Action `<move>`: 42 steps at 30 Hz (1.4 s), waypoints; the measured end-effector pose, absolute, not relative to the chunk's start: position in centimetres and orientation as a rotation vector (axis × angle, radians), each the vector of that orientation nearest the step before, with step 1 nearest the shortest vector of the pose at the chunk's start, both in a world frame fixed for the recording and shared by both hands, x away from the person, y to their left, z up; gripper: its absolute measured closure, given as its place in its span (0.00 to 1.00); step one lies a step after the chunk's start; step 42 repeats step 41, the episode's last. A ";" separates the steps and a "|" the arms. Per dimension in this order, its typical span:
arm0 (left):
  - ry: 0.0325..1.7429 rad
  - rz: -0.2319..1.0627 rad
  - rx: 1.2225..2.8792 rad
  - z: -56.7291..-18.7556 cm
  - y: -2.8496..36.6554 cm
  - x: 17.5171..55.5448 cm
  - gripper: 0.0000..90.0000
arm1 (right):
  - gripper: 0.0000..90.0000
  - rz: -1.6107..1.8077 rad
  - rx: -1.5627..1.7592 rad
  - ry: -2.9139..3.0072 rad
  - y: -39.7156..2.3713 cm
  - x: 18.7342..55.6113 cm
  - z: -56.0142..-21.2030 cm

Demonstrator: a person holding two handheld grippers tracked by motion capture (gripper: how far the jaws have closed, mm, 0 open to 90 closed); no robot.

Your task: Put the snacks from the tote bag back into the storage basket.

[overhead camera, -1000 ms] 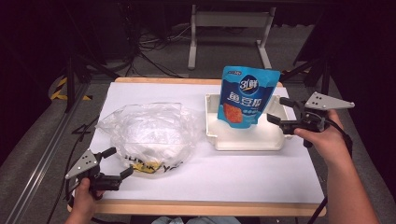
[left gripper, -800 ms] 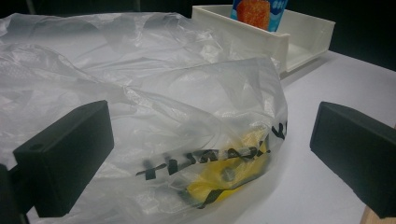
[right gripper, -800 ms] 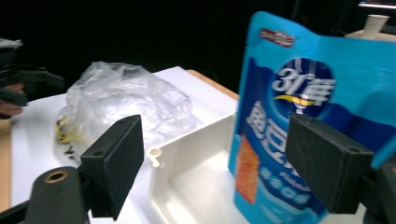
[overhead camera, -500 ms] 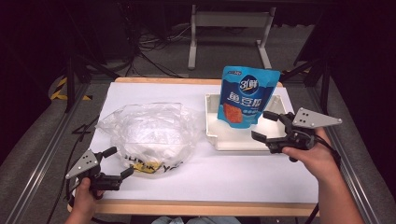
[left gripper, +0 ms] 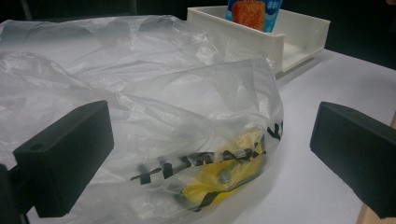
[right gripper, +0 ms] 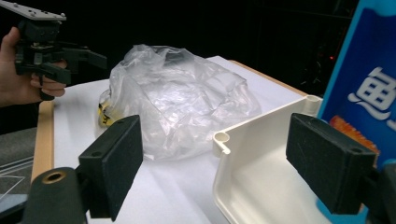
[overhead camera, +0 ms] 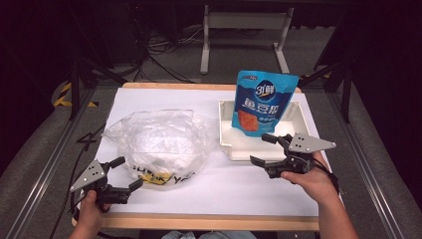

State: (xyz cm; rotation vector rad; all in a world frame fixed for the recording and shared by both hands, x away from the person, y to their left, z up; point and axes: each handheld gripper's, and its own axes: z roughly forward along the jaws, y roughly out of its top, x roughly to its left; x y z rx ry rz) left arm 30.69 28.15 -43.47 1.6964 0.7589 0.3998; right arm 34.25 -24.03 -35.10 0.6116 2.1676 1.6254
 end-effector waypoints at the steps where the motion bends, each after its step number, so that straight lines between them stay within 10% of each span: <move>1: 0.759 0.400 1.696 -43.5 28.1 30.7 0.00 | 0.22 1.634 0.619 2.166 -24.0 34.3 -35.4; 42: 0.718 0.375 1.735 -44.0 27.7 31.0 0.00 | 0.21 1.473 0.737 2.247 -22.6 35.3 -43.8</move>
